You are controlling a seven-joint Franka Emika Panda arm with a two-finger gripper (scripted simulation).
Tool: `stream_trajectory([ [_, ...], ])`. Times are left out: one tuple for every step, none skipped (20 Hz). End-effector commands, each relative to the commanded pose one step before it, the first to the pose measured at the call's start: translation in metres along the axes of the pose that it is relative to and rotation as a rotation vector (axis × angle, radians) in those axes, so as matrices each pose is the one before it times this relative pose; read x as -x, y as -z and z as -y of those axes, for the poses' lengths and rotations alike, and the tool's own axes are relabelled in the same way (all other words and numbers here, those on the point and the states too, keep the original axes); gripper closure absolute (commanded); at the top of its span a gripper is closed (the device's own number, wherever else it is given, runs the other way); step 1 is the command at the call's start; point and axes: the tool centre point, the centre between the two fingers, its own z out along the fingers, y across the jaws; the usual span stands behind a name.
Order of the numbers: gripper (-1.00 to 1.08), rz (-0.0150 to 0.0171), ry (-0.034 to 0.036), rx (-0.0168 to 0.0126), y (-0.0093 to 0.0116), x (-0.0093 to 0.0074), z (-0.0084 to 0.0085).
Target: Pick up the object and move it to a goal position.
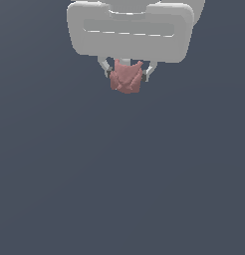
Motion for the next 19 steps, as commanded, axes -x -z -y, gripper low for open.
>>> stream_trajectory([
  [1.08, 0.00126, -0.00030, 0.00038, 0.01457, 0.00023, 0.00318],
  [1.08, 0.00017, 0.00053, -0.00041, 0.00463, -0.00008, 0.00121],
  [1.08, 0.00000, 0.00000, 0.00000, 0.00422, -0.00009, 0.00096],
  [1.08, 0.00000, 0.00000, 0.00000, 0.00377, -0.00011, 0.00087],
  [1.08, 0.00000, 0.00000, 0.00000, 0.00339, -0.00013, 0.00078],
  [1.08, 0.00000, 0.00000, 0.00000, 0.00307, -0.00013, 0.00071],
  [1.08, 0.00000, 0.00000, 0.00000, 0.00276, -0.00013, 0.00064],
  [1.08, 0.00000, 0.00000, 0.00000, 0.00246, -0.00013, 0.00057],
  [1.08, 0.00000, 0.00000, 0.00000, 0.00217, -0.00012, 0.00051],
  [1.08, 0.00000, 0.00000, 0.00000, 0.00190, -0.00012, 0.00045],
  [1.08, 0.00000, 0.00000, 0.00000, 0.00163, -0.00011, 0.00038],
  [1.08, 0.00000, 0.00000, 0.00000, 0.00137, -0.00012, 0.00033],
  [1.08, 0.00000, 0.00000, 0.00000, 0.00112, -0.00012, 0.00027],
  [1.08, 0.00000, 0.00000, 0.00000, 0.00087, -0.00012, 0.00021],
  [1.08, 0.00000, 0.00000, 0.00000, 0.00064, -0.00013, 0.00016],
  [1.08, 0.00000, 0.00000, 0.00000, 0.00041, -0.00013, 0.00011],
  [1.08, 0.00000, 0.00000, 0.00000, 0.00021, -0.00012, 0.00006],
  [1.08, 0.00000, 0.00000, 0.00000, 0.00005, -0.00010, 0.00002],
  [1.08, 0.00000, 0.00000, 0.00000, 0.00000, -0.00004, 0.00000],
])
